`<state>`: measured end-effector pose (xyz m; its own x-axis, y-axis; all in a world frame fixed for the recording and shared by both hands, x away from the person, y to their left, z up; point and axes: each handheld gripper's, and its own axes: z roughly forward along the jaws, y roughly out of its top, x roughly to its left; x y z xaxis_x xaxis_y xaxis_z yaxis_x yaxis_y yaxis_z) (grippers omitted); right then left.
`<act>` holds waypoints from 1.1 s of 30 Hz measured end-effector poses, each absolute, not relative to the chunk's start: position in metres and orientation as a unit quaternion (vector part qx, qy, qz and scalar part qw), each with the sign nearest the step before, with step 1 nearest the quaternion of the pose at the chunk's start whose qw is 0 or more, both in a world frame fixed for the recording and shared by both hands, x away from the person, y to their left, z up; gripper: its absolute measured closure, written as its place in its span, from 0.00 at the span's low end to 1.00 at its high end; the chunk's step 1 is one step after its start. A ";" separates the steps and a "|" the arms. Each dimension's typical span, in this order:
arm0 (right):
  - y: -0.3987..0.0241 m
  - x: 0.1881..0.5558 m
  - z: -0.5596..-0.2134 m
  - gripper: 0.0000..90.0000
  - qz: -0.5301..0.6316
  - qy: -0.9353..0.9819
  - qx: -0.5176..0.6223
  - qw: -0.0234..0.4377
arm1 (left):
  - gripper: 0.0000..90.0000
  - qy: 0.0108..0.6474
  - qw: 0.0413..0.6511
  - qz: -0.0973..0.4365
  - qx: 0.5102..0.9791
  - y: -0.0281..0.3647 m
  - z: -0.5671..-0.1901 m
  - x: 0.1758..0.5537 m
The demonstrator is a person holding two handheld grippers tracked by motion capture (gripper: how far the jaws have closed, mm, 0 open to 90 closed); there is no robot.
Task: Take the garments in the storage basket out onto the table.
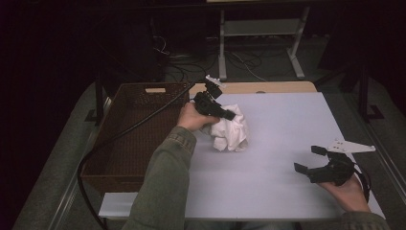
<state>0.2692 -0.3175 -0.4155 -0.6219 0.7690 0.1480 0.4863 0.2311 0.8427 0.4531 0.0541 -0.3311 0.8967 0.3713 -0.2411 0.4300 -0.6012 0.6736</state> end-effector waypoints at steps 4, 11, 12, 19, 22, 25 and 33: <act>-0.317 0.269 -0.415 0.00 0.467 0.770 0.407 0.150 | 0.75 0.226 0.378 -0.041 0.897 0.049 -0.341 0.452; -0.317 0.269 -0.416 0.00 0.467 0.770 0.407 0.150 | 0.66 0.240 0.354 -0.025 0.904 0.044 -0.353 0.448; -0.317 0.269 -0.416 0.00 0.467 0.771 0.407 0.150 | 0.64 0.242 0.348 -0.027 0.905 0.043 -0.354 0.448; -0.318 0.269 -0.415 0.00 0.467 0.770 0.407 0.151 | 0.40 0.273 0.348 -0.053 0.895 0.044 -0.359 0.449; -0.318 0.269 -0.415 0.00 0.468 0.770 0.407 0.151 | 0.31 0.264 0.367 -0.064 0.890 0.044 -0.351 0.447; -0.317 0.269 -0.415 0.00 0.468 0.770 0.407 0.151 | 0.22 0.260 0.378 -0.058 0.886 0.045 -0.343 0.445; -0.317 0.268 -0.415 0.00 0.468 0.770 0.407 0.152 | 0.00 0.247 0.359 -0.049 0.899 0.048 -0.331 0.436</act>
<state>0.2684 -0.3169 -0.4149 -0.6230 0.7684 0.1462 0.4837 0.2316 0.8440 0.4360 0.0479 -0.3306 0.8731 0.4084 -0.2663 0.4794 -0.6196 0.6215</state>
